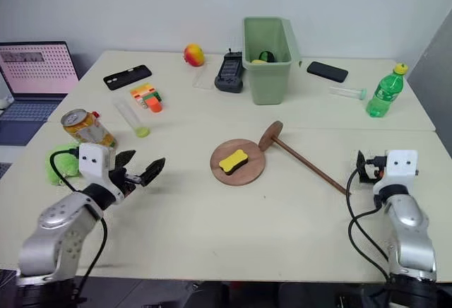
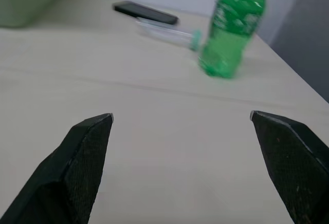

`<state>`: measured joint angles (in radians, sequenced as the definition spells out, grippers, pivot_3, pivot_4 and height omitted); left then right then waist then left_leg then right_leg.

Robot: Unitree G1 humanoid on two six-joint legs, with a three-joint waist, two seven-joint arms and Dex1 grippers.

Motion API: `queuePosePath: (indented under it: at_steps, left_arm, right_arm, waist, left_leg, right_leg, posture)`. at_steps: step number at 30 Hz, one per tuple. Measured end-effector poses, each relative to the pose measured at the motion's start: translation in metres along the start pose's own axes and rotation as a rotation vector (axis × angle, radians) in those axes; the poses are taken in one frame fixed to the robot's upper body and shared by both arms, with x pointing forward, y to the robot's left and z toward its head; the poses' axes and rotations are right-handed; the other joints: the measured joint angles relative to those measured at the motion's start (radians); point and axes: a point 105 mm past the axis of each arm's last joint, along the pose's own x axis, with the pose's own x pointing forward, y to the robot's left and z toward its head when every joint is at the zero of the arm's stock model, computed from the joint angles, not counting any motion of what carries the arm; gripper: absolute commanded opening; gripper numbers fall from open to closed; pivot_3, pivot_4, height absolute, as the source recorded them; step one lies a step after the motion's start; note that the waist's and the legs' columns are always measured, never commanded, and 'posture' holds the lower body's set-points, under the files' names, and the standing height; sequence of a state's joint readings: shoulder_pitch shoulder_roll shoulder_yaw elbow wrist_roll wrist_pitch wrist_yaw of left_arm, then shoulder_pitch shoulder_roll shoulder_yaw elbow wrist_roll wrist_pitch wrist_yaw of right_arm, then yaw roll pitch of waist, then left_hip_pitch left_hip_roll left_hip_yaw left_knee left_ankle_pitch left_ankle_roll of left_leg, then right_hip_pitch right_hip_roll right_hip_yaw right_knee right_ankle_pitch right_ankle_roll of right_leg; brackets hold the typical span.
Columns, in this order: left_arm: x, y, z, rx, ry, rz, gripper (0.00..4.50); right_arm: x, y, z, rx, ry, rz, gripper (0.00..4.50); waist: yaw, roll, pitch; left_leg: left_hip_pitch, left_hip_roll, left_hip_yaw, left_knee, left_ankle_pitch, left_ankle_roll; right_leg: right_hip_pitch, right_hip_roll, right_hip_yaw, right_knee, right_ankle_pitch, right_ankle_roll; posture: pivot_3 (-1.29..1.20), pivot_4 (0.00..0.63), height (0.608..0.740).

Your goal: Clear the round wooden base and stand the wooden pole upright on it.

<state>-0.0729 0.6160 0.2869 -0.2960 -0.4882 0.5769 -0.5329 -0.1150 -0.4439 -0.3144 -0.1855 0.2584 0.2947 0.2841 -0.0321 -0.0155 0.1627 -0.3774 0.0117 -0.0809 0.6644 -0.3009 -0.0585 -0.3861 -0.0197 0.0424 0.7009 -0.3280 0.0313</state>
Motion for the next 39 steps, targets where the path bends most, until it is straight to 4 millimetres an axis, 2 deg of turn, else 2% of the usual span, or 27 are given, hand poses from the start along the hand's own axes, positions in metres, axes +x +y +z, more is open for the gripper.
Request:
queuePosePath:
  at_steps: [3,6,9,11,15,23,29,35,39]
  left_arm:
    - [0.008,-0.020,0.002,0.048,0.046,-0.112,4.50]
    - [0.023,-0.044,0.007,0.085,0.050,-0.224,4.50]
    - [0.044,-0.067,0.010,0.097,0.029,-0.299,4.50]
    - [0.055,-0.081,0.003,0.085,0.046,-0.347,4.50]
    - [0.070,-0.096,-0.011,0.066,0.087,-0.405,4.50]
    - [0.094,-0.097,-0.020,0.083,0.097,-0.375,4.50]
    - [0.100,-0.104,-0.022,0.055,0.084,-0.386,3.53]
    - [0.099,-0.104,-0.023,0.060,0.087,-0.393,2.33]
    - [0.098,-0.105,-0.024,0.060,0.090,-0.394,1.64]
  right_arm:
    - [-0.003,0.036,0.025,0.092,-0.050,0.237,4.48]
    - [-0.017,0.081,0.048,0.128,-0.076,0.511,4.48]
    - [-0.044,0.119,0.055,0.138,-0.044,0.768,4.48]
    - [-0.055,0.132,0.054,0.146,-0.022,0.850,4.48]
    - [-0.060,0.139,0.051,0.155,0.006,0.870,4.48]
    - [-0.071,0.142,0.042,0.172,0.040,0.860,4.48]
    - [-0.074,0.142,0.041,0.158,0.040,0.849,4.50]
    - [-0.073,0.140,0.042,0.143,0.041,0.846,4.50]
    - [-0.067,0.140,0.051,0.142,0.002,0.843,4.50]
  waist:
    - [0.001,0.001,0.000]
    - [0.003,0.000,0.000]
    - [0.008,0.000,0.000]
    - [0.006,0.000,0.000]
    - [0.001,0.000,0.000]
    - [0.003,0.000,0.000]
    - [0.003,0.000,0.000]
    - [0.003,0.000,0.000]
    - [0.003,0.000,0.000]
  left_leg:
    - [0.000,0.000,-0.001,0.000,0.000,0.000]
    - [-0.001,-0.001,-0.001,0.000,0.000,0.000]
    - [-0.001,-0.002,-0.002,0.001,0.000,0.001]
    - [-0.001,-0.003,-0.002,0.001,0.000,0.001]
    - [-0.001,-0.002,-0.002,0.001,0.000,0.001]
    - [-0.001,-0.003,-0.002,0.002,0.000,0.001]
    - [-0.001,-0.003,-0.002,0.002,0.000,0.001]
    - [-0.001,-0.003,-0.002,0.002,0.000,0.001]
    - [-0.001,-0.003,-0.002,0.002,0.000,0.001]
  right_leg:
    - [0.000,0.000,-0.001,0.000,0.000,0.000]
    - [0.001,0.000,-0.001,-0.001,0.000,0.000]
    - [0.002,0.001,-0.003,-0.003,0.000,0.000]
    - [0.002,0.001,-0.002,-0.004,0.000,0.000]
    - [0.002,0.001,-0.002,-0.003,0.000,0.000]
    - [0.002,0.001,-0.002,-0.003,0.000,0.000]
    - [0.002,0.002,-0.002,-0.003,0.000,0.000]
    - [0.002,0.002,-0.002,-0.003,0.000,0.000]
    - [0.002,0.001,-0.003,-0.003,0.000,0.000]
  posture:
    - [0.00,0.150,0.740]
    - [0.00,0.150,0.740]
    - [0.00,0.150,0.740]
    - [0.00,0.150,0.740]
    - [0.00,0.150,0.740]
    - [0.00,0.150,0.740]
    - [0.00,0.150,0.740]
    - [0.00,0.150,0.740]
    - [0.00,0.150,0.740]
